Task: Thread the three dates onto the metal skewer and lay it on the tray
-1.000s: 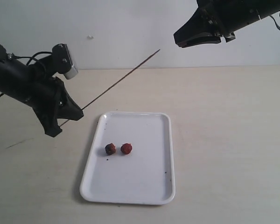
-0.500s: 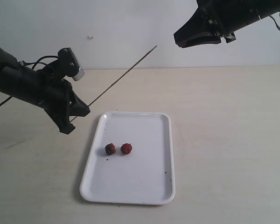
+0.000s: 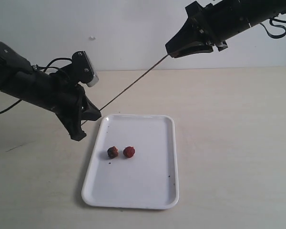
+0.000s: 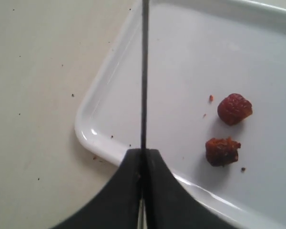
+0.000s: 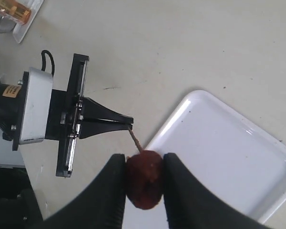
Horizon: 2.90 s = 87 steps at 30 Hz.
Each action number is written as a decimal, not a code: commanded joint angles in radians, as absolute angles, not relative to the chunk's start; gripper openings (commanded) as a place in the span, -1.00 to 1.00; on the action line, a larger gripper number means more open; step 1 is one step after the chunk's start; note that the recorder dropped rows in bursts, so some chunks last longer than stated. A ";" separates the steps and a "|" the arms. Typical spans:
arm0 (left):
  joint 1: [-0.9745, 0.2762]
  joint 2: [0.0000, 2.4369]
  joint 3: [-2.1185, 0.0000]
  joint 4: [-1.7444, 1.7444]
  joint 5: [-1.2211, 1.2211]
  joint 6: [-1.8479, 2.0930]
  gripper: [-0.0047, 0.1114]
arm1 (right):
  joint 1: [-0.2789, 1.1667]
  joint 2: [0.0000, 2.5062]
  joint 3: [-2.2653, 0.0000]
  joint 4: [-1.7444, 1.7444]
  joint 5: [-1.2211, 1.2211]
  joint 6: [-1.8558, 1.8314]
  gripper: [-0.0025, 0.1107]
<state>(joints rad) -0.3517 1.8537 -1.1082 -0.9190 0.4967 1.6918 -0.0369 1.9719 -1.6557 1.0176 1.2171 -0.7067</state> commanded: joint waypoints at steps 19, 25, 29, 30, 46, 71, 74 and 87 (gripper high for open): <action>-0.390 1.853 -1.123 -0.940 0.416 1.731 -0.92 | -0.034 1.970 -1.662 1.019 1.221 -0.707 -0.48; -0.429 1.853 -1.145 -0.946 0.379 1.731 -0.92 | -0.034 1.970 -1.662 1.010 1.221 -0.707 -0.48; -0.450 1.853 -1.153 -0.948 0.349 1.731 -0.92 | -0.034 1.970 -1.662 1.010 1.221 -0.707 -0.48; -0.451 1.853 -1.155 -0.951 0.344 1.731 -0.92 | -0.034 1.970 -1.662 1.010 1.221 -0.707 -0.48; -0.481 1.857 -1.162 -1.029 0.273 1.748 -0.92 | -0.007 1.971 -1.662 0.996 1.221 -0.709 -0.46; -0.481 1.857 -1.162 -1.061 0.240 1.686 -0.92 | -0.013 1.926 -1.662 0.982 1.214 -0.678 0.39; -0.478 1.857 -1.162 -1.061 0.214 1.644 -0.92 | -0.035 1.882 -1.662 0.980 1.201 -0.678 0.39; -0.478 1.845 -1.162 -1.061 0.228 1.562 -0.92 | -0.069 1.686 -1.659 0.751 1.221 -0.548 0.37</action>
